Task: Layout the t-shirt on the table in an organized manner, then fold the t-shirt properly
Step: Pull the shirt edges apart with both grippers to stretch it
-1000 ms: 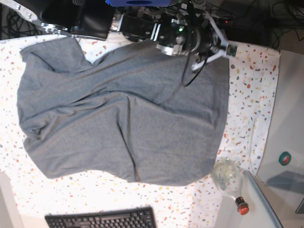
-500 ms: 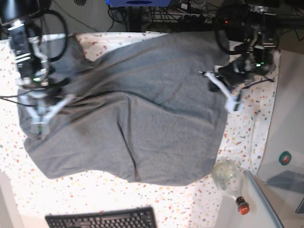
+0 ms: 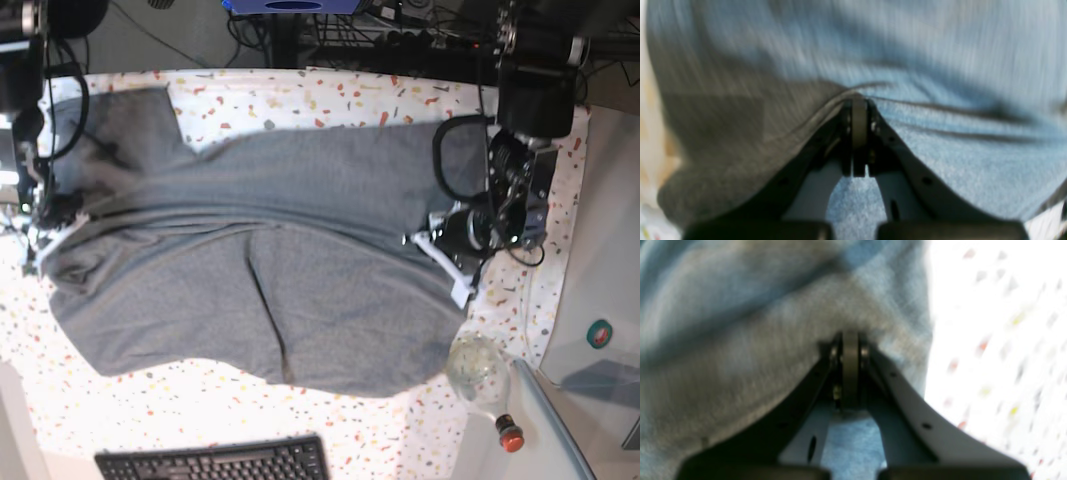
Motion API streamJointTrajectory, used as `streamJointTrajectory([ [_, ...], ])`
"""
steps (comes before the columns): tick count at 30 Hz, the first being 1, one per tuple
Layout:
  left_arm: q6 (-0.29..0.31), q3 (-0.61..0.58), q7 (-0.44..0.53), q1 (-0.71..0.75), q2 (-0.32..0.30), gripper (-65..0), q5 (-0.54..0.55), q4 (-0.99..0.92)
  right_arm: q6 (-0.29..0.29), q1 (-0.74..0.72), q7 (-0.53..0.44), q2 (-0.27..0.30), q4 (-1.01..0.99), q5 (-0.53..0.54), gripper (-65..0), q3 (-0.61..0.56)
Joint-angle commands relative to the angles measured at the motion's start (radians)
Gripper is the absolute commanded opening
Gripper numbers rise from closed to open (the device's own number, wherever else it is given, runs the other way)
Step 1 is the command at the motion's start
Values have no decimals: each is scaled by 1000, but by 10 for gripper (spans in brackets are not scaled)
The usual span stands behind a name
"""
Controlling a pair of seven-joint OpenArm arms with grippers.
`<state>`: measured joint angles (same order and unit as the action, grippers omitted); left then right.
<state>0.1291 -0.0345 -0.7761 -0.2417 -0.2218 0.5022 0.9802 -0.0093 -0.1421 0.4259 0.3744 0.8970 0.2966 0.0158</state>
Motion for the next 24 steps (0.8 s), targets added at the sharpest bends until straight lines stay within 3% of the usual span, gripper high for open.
streamJointTrajectory([
  [1, -13, -3, 7, -41, 19, -650, -17, -25, -4, -24, -19, 15, -46, -3, -650, 2],
  [6, -13, -2, 93, -201, 127, -650, -153, -197, -4, -149, -147, 42, -243, -3, -650, 2],
  [9, -13, 8, 168, -272, 201, -650, -251, -277, -4, -189, -154, 61, -273, -3, -650, 2],
  [12, -13, 9, 169, -302, 235, -650, -254, -272, -4, -173, -149, 67, -200, -3, -650, 8],
  [15, -13, 11, 85, -284, 233, -650, -207, -157, -4, -66, -149, 68, -14, 0, -650, 16],
  [19, -13, 87, -56, -169, 167, -650, -113, 127, -4, 117, -137, 50, 297, 3, -650, 148],
  [24, -13, 264, -253, 57, 115, -650, -20, 503, -4, 264, 26, -35, 606, 3, -650, 299],
])
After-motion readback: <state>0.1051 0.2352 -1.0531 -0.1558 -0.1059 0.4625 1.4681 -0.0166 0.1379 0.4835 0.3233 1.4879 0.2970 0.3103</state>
